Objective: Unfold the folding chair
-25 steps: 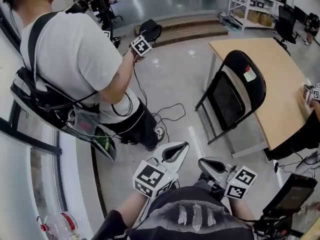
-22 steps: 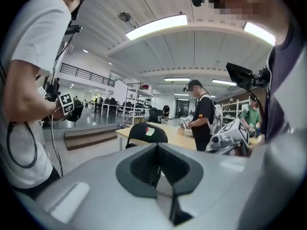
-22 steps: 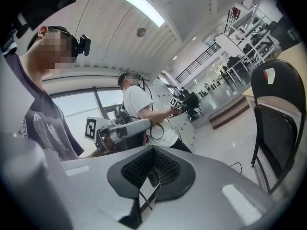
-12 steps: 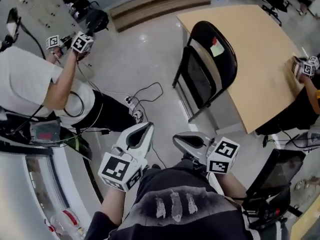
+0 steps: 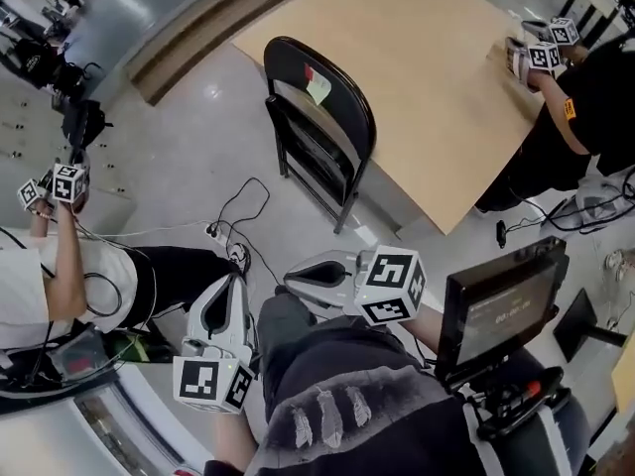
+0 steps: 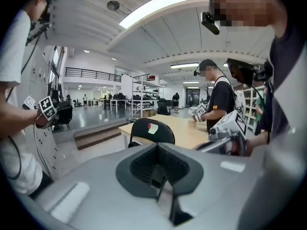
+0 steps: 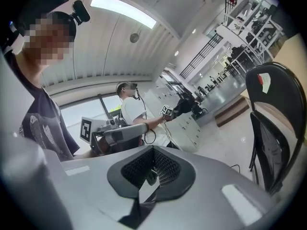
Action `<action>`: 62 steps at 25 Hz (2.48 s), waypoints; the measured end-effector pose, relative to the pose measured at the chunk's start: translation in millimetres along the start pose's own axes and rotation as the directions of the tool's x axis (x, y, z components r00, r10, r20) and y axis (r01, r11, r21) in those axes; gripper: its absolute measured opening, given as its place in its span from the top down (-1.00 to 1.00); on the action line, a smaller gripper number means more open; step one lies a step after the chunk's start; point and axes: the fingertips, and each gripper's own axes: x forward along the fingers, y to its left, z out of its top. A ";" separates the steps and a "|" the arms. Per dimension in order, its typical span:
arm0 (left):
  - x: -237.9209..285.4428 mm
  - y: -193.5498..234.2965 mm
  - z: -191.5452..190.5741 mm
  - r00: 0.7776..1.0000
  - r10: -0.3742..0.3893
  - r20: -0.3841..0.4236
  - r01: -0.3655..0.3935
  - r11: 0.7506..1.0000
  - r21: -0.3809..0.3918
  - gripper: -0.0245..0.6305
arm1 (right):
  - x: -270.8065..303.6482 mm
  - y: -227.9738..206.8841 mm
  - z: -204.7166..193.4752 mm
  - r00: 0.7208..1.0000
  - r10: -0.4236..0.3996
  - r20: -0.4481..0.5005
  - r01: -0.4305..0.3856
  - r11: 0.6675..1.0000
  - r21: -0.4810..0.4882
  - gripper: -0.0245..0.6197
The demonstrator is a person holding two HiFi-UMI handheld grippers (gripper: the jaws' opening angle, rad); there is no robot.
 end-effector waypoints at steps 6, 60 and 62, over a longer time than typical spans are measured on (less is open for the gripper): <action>47.8 -0.8 6.0 0.996 -0.087 -0.010 0.087 0.996 -0.001 0.93 | -13.0 -30.2 20.6 0.998 -0.066 0.008 0.066 0.998 -0.018 0.92; 487.7 5.6 -176.1 0.744 -0.515 -0.426 0.087 0.707 -0.702 -0.26 | -126.3 -358.1 127.3 0.535 -0.832 -0.144 0.769 0.551 -0.324 0.46; 488.0 5.0 -177.1 0.735 -0.556 -0.388 0.110 0.663 -0.741 -0.20 | -124.1 -359.8 125.2 0.537 -0.830 -0.151 0.776 0.557 -0.298 0.52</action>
